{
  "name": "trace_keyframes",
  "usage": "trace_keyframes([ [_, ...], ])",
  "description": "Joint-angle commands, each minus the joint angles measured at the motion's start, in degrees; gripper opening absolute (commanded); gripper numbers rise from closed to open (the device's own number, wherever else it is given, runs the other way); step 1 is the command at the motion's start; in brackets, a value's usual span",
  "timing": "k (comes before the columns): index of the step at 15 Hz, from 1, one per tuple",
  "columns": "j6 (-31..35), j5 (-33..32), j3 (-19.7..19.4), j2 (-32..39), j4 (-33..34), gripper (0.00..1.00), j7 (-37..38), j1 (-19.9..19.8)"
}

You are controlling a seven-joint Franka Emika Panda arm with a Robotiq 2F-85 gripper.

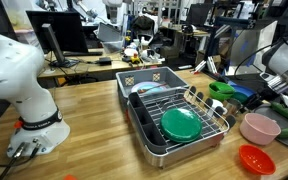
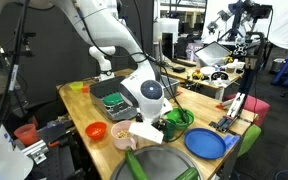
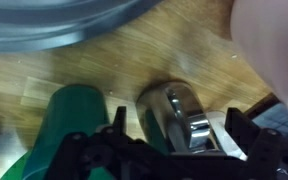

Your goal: Pour the contents in the silver jug into the white mug

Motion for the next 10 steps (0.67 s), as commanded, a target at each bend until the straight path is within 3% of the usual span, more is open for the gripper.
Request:
trace_keyframes([
  [1, -1.6, -0.5, 1.5, 1.3, 1.5, 0.72, -1.5, -2.9],
  [10, -4.7, -0.8, 1.5, 2.5, 2.0, 0.09, -2.2, -4.7],
])
